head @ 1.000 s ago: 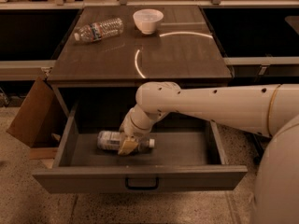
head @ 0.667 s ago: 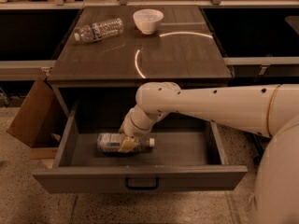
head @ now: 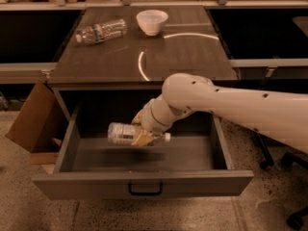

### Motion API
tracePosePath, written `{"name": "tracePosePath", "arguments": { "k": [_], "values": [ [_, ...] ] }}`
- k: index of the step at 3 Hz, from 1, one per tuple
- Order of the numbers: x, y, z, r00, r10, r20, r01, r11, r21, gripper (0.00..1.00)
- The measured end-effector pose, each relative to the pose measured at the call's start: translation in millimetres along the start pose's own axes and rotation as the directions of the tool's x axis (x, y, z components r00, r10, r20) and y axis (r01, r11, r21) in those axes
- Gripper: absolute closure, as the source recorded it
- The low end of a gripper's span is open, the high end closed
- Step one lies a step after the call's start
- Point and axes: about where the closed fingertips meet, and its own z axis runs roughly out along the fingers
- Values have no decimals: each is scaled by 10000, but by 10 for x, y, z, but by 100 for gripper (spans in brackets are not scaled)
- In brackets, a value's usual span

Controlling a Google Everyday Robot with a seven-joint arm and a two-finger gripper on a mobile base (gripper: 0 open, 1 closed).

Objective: Pick blue plastic bottle from top drawer and place on counter

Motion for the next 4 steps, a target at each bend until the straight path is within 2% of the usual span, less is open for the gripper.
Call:
{"name": "tracePosePath", "arguments": {
  "k": [1,3,4],
  "values": [
    [104,-168,-708,9992,-226,341,189,9942,1061,100],
    [95,-408,-1732,9955,-886,330,782,9680,2384,100],
    [95,-409,-1733,9955,-886,330,782,9680,2387,100]
  ]
}}
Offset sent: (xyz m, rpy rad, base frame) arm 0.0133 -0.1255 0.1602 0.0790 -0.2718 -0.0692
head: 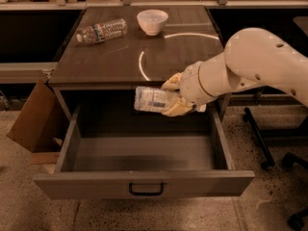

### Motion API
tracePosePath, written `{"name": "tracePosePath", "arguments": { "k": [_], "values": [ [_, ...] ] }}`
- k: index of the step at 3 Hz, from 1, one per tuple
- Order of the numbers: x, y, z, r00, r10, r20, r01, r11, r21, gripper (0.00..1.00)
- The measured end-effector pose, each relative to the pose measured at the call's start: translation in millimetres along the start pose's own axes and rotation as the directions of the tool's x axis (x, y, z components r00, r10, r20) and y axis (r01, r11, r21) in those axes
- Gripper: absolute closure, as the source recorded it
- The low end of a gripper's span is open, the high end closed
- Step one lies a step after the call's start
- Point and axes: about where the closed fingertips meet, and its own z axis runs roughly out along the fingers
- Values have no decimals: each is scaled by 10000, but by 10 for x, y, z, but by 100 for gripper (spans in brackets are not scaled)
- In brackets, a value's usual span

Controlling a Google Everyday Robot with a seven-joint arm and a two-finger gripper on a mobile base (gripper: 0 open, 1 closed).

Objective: Pick blue plastic bottle from top drawer and place on counter

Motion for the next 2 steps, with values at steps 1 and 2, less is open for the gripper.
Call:
{"name": "tracePosePath", "arguments": {
  "k": [1,2],
  "values": [
    [-24,-155,-73,10000,3,-43,-2,9997,256,100],
    [-76,-494,-204,9998,-114,-189,126,9976,680,100]
  ]
}}
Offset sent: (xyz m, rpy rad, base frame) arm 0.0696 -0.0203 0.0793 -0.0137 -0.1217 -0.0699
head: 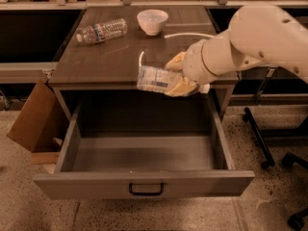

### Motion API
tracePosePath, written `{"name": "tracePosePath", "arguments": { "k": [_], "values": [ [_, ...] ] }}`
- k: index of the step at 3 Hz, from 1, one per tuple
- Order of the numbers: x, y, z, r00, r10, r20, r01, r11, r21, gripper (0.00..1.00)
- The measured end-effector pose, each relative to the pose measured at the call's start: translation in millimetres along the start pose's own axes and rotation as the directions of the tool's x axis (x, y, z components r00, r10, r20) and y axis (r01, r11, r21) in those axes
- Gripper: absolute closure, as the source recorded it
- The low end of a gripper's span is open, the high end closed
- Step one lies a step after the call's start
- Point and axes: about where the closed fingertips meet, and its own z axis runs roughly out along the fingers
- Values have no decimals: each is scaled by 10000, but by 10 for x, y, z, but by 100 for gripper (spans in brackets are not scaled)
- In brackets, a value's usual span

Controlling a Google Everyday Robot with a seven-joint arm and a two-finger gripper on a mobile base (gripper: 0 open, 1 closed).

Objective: Pick blue plastic bottle from top drawer and place on counter

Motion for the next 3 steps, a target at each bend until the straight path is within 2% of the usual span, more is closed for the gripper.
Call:
{"name": "tracePosePath", "arguments": {
  "k": [1,3],
  "values": [
    [-17,-341,6,9989,7,-465,-5,10000,52,100],
    [-9,-813,363,9934,360,-1087,-443,9962,-748,100]
  ]
}}
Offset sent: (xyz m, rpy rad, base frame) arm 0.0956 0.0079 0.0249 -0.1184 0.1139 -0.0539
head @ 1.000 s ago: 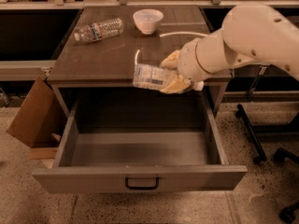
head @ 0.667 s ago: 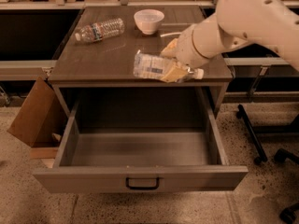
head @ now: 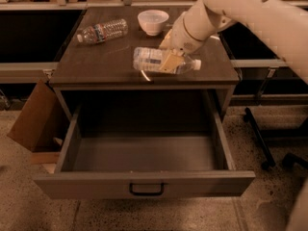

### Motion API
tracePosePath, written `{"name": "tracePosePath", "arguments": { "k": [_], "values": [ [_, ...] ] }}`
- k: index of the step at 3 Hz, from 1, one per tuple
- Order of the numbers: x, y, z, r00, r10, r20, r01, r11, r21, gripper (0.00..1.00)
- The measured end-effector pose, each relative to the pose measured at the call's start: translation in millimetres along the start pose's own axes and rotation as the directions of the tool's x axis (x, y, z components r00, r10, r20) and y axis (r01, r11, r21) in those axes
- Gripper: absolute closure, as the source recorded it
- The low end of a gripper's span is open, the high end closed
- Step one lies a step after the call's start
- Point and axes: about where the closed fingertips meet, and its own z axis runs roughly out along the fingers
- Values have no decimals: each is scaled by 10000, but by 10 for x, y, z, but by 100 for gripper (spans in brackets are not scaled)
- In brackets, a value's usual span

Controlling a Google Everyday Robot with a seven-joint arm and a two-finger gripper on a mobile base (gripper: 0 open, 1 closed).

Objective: Pick blue plastic bottle from top drawer and place on counter

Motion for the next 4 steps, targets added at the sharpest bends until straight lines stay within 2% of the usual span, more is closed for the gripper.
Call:
{"name": "tracePosePath", "arguments": {
  "k": [1,2,4],
  "values": [
    [10,-342,256,9987,450,-247,-453,9989,-120,73],
    [31,-532,377,9962,819,-291,-818,9966,50,50],
    [56,-726,642,9918,1250,-250,-1253,9921,-87,4]
  ]
}}
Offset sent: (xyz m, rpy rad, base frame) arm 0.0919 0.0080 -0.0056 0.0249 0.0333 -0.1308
